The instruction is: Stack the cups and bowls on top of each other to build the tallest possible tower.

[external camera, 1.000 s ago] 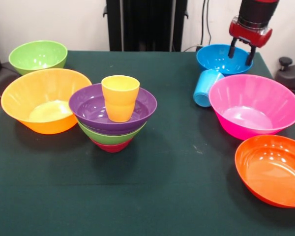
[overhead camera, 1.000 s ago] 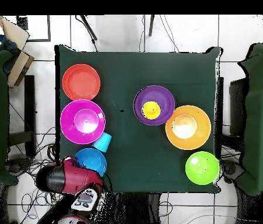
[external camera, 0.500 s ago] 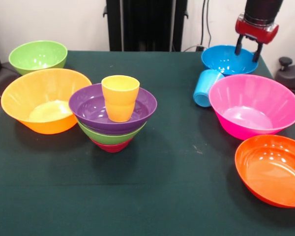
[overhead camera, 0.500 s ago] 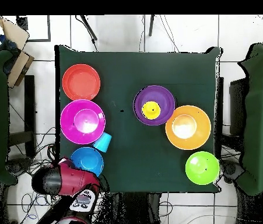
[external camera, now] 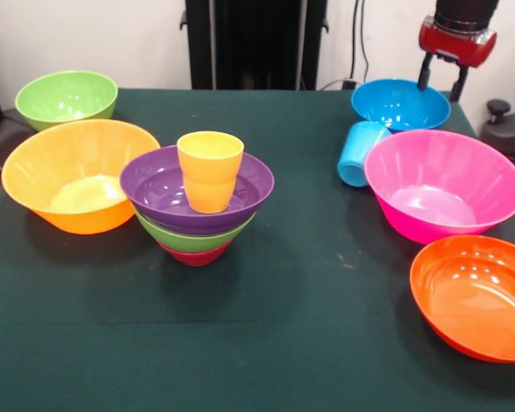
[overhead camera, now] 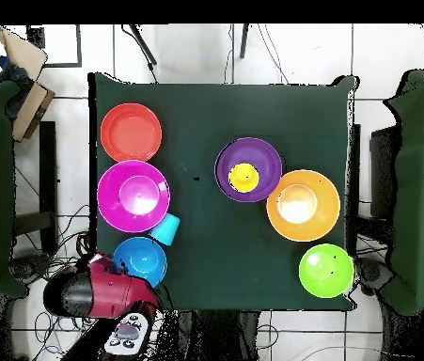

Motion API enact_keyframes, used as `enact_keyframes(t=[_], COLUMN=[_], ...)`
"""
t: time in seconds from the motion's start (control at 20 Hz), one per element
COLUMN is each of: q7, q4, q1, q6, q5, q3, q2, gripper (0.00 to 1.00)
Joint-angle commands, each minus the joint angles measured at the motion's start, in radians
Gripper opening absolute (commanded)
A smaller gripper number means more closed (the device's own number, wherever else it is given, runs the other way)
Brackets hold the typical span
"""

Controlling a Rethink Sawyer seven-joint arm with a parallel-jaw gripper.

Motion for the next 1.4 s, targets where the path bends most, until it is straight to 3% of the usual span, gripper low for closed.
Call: enact_keyframes(t=[0.05,0.3,0.85,1.2,1.4], q7=[0.102,0.100,0.102,0.098,0.105], q4=[-0.021,-0.054,-0.078,-0.070,-0.095], q1=[0.044,0.079,0.050,-0.010,0.020], q6=[0.093,0.082,0.016,-0.027,-0.011], q5=[-0.034,-0.030,-0.018,-0.027,-0.015], q3=[0.006,-0.046,0.007,0.087,0.052], q2=[0.007,0.049,0.082,0.073,0.091], gripper=[1.00,1.00,1.00,1.00,1.00])
